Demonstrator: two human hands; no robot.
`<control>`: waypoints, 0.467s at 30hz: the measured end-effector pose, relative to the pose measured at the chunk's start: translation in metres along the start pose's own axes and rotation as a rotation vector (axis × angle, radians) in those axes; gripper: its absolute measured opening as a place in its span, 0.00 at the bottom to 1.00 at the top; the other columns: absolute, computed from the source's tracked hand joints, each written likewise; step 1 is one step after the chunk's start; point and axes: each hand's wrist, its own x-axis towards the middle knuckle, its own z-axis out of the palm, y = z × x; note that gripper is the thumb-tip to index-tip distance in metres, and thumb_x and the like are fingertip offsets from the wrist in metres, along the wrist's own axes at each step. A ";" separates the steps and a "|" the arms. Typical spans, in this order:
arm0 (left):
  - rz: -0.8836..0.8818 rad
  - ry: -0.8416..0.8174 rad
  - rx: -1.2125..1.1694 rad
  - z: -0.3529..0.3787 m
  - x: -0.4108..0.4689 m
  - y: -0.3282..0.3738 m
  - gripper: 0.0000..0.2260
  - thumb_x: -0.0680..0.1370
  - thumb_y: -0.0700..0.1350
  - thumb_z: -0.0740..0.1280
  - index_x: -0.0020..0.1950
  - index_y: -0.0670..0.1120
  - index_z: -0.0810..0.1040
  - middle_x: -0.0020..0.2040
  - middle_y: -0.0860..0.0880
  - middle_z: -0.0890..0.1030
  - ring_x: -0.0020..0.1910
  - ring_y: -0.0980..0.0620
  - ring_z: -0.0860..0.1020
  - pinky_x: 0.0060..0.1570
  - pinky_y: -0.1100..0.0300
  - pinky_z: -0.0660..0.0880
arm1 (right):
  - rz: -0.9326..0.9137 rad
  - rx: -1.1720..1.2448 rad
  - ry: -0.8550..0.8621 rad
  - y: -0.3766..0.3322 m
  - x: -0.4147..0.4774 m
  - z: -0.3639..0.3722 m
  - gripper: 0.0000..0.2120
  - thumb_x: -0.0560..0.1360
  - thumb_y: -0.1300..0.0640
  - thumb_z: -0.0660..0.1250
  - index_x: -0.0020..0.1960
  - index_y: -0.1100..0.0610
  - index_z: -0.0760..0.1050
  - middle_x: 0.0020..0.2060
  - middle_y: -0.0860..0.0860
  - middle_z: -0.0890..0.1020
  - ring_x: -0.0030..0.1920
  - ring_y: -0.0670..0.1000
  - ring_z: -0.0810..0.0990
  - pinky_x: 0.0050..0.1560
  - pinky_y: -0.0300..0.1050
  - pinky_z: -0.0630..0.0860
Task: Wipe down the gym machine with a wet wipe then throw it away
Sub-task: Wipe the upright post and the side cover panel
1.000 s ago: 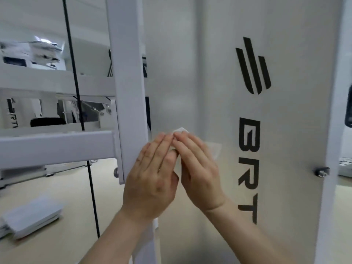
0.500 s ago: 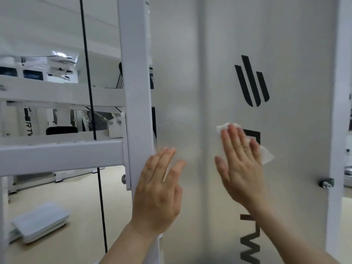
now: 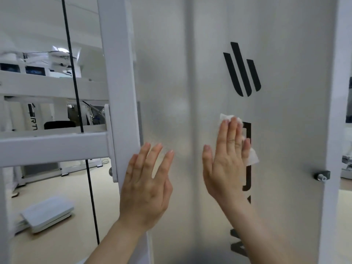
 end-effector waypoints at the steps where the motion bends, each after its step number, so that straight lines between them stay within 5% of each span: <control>1: -0.004 -0.016 -0.002 -0.001 -0.001 0.000 0.24 0.78 0.45 0.57 0.75 0.48 0.64 0.74 0.45 0.64 0.76 0.43 0.58 0.76 0.48 0.51 | -0.094 -0.005 -0.018 -0.019 -0.018 0.010 0.30 0.82 0.48 0.48 0.79 0.59 0.47 0.79 0.55 0.49 0.79 0.53 0.47 0.76 0.61 0.50; 5: 0.022 -0.086 0.004 -0.007 -0.004 -0.004 0.26 0.76 0.43 0.58 0.76 0.45 0.62 0.77 0.47 0.60 0.78 0.45 0.55 0.76 0.48 0.52 | -0.573 0.034 -0.099 -0.027 -0.060 0.018 0.27 0.81 0.52 0.56 0.77 0.57 0.58 0.77 0.52 0.58 0.78 0.51 0.56 0.74 0.58 0.56; 7: 0.022 -0.099 0.023 -0.010 -0.004 -0.001 0.26 0.75 0.42 0.58 0.75 0.47 0.64 0.77 0.45 0.61 0.78 0.44 0.55 0.75 0.44 0.55 | -0.608 -0.050 -0.103 0.014 -0.039 0.007 0.27 0.81 0.50 0.56 0.78 0.56 0.57 0.78 0.52 0.58 0.78 0.51 0.56 0.75 0.58 0.56; 10: 0.056 -0.089 -0.009 -0.010 -0.001 0.018 0.26 0.75 0.41 0.57 0.73 0.50 0.67 0.76 0.45 0.62 0.77 0.45 0.58 0.73 0.40 0.57 | -0.214 -0.110 -0.055 0.083 0.006 -0.019 0.30 0.82 0.45 0.48 0.80 0.54 0.46 0.79 0.52 0.50 0.79 0.49 0.47 0.76 0.59 0.50; 14: 0.157 -0.129 0.054 0.008 0.024 0.059 0.23 0.77 0.44 0.58 0.73 0.52 0.69 0.76 0.44 0.63 0.76 0.46 0.59 0.72 0.36 0.53 | 0.362 0.111 0.055 0.105 0.049 -0.036 0.31 0.81 0.45 0.43 0.80 0.56 0.42 0.79 0.51 0.46 0.78 0.48 0.42 0.77 0.59 0.45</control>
